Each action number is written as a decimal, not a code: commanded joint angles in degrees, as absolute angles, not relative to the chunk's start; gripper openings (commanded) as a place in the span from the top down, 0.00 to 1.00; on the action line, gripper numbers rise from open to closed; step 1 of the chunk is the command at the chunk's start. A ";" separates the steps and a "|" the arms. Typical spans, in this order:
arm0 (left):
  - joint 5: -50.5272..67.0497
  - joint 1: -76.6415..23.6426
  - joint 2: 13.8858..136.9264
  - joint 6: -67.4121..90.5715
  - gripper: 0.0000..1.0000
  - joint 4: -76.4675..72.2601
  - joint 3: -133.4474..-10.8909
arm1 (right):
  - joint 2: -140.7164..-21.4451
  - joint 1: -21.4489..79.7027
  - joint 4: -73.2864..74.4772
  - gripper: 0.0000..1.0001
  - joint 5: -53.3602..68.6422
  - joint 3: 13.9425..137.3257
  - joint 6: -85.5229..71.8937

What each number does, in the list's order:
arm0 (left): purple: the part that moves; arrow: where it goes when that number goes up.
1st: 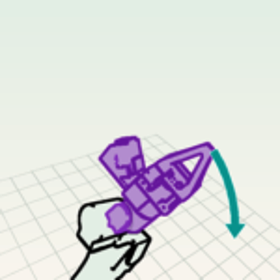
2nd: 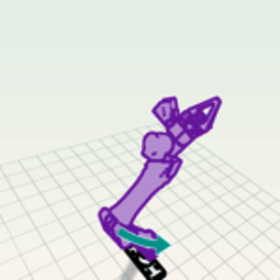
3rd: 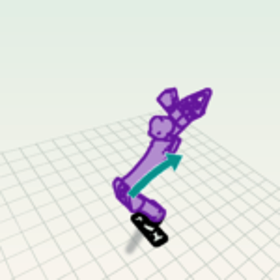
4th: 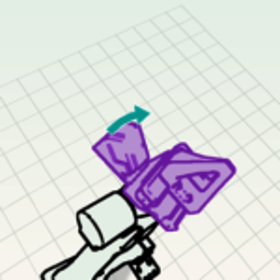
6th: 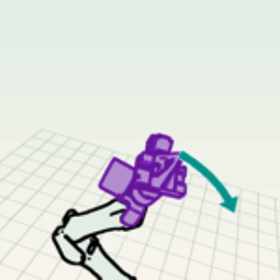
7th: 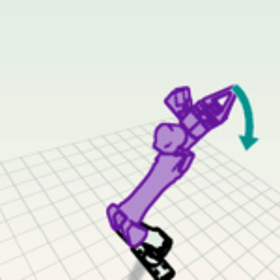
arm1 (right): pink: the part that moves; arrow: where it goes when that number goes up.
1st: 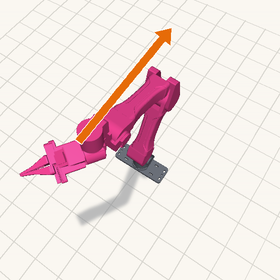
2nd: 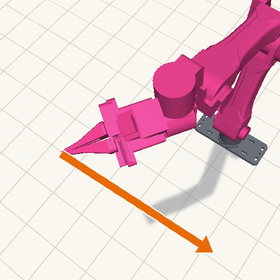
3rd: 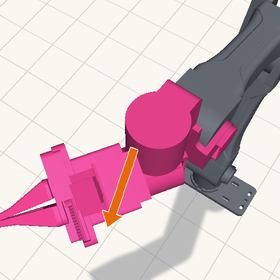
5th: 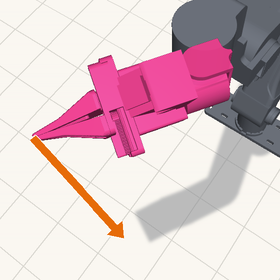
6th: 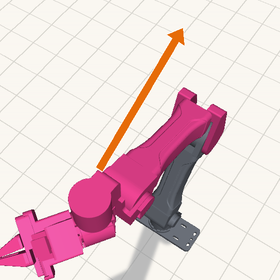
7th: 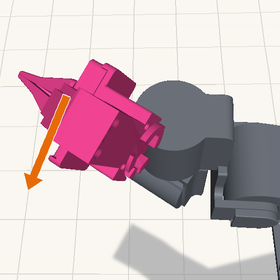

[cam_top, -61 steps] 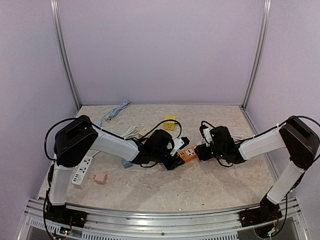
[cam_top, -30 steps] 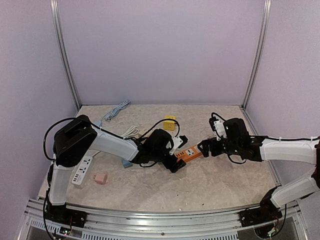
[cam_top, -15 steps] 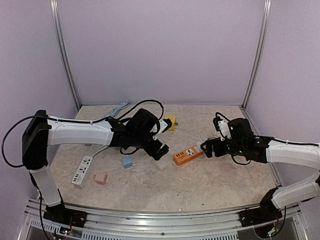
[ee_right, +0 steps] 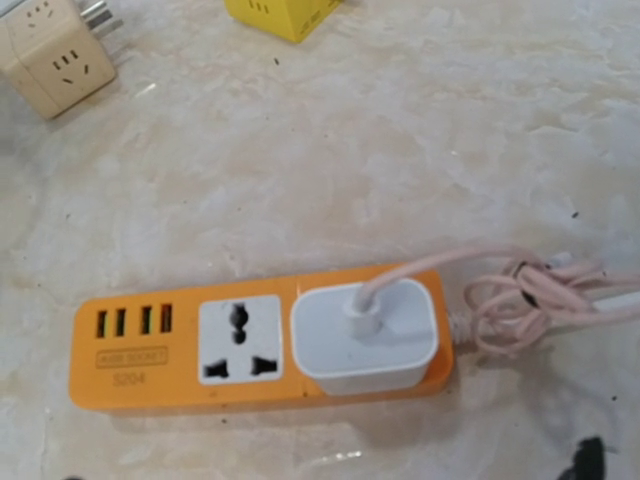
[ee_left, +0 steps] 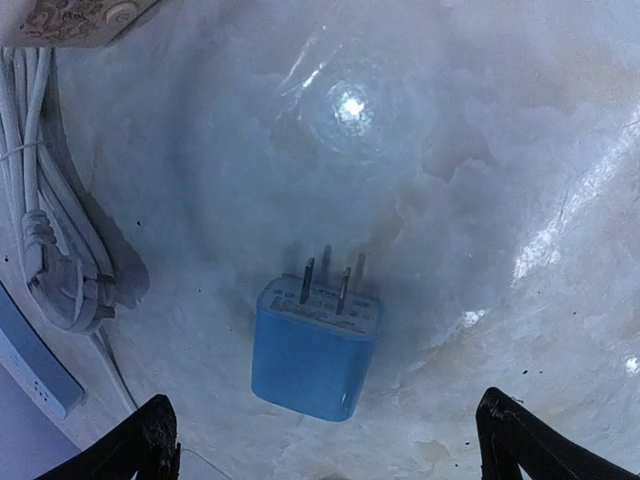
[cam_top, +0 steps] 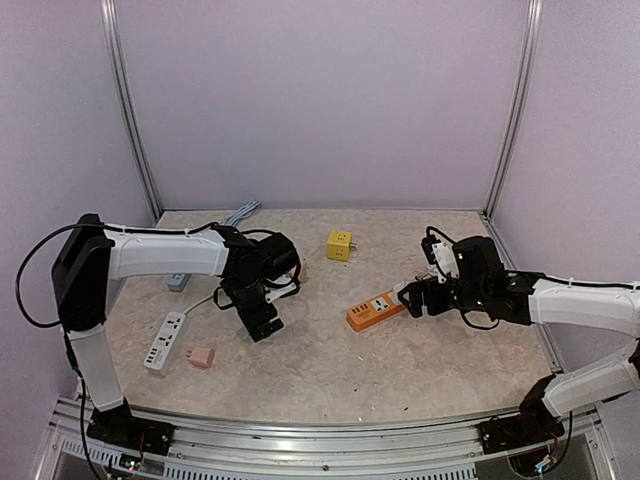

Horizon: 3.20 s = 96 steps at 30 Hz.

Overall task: Insert the plug
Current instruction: Pick up the plug at the center of the board.

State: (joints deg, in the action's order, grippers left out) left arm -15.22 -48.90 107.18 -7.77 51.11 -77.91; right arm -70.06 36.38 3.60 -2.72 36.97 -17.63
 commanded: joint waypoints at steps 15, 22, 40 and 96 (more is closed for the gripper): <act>-7.15 -43.98 114.81 -13.81 0.10 54.51 -82.69 | -68.63 37.06 2.96 0.00 -1.13 37.84 -17.24; -6.20 -43.16 116.25 -14.48 0.19 53.04 -83.63 | -68.54 37.04 2.94 0.00 -1.23 37.77 -17.26; -6.46 -43.11 117.34 -14.24 0.39 52.86 -84.21 | -67.86 37.09 3.02 0.00 -1.15 37.69 -17.33; 30.71 -50.51 94.73 26.07 0.68 -42.91 -62.14 | -65.60 36.91 -38.63 0.08 35.38 27.83 -25.19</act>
State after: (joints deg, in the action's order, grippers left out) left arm 27.73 -49.98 94.04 24.18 -35.07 -62.87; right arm -63.00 36.60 -33.06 26.92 25.54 -24.08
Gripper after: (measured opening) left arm 0.414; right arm 0.928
